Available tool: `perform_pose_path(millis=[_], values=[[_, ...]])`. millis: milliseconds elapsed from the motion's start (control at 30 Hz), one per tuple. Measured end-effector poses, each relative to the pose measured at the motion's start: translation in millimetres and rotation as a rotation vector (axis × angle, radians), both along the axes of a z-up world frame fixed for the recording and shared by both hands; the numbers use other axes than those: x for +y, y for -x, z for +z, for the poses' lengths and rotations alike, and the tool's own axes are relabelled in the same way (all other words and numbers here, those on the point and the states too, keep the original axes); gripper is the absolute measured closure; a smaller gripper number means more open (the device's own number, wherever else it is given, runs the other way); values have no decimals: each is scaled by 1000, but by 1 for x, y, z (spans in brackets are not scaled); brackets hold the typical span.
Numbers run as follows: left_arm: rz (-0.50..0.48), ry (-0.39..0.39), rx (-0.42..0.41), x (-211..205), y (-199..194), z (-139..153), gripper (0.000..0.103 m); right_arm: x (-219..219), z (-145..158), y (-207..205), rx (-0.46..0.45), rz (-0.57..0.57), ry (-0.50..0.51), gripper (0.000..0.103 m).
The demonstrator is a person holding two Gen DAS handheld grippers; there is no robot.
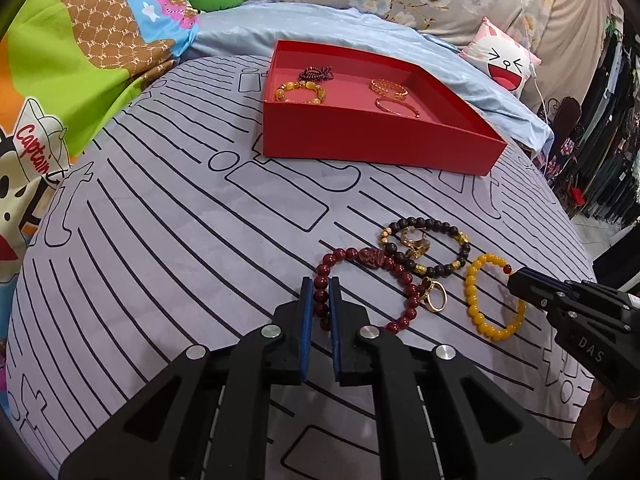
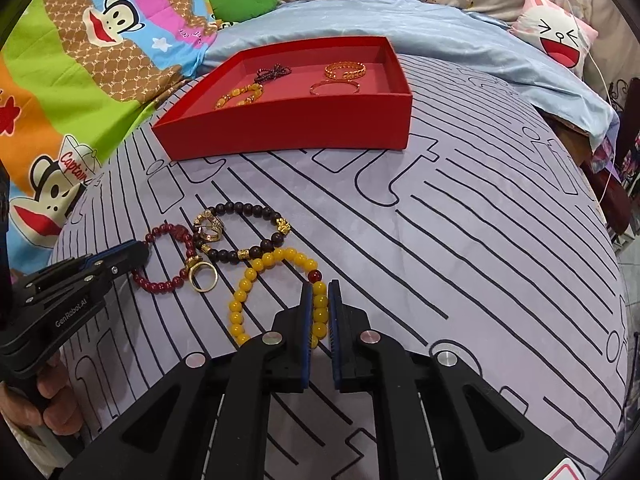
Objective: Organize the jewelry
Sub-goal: 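Grasp the red bead bracelet with the left tool while the right tool grasps the amber bead bracelet, then lift and carry both held bracelets over the red tray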
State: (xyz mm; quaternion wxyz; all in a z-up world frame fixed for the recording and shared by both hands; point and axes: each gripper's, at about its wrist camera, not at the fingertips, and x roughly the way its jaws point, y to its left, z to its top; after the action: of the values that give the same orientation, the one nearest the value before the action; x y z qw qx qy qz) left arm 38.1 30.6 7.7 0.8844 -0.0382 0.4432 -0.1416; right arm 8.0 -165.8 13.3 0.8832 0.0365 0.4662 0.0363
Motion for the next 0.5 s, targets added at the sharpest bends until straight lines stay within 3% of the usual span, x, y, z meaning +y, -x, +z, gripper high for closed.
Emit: perform_pose_path(millis=[500], values=[[-41, 59, -28, -5, 7, 42, 96, -4, 41, 1, -78, 5, -12, 96]])
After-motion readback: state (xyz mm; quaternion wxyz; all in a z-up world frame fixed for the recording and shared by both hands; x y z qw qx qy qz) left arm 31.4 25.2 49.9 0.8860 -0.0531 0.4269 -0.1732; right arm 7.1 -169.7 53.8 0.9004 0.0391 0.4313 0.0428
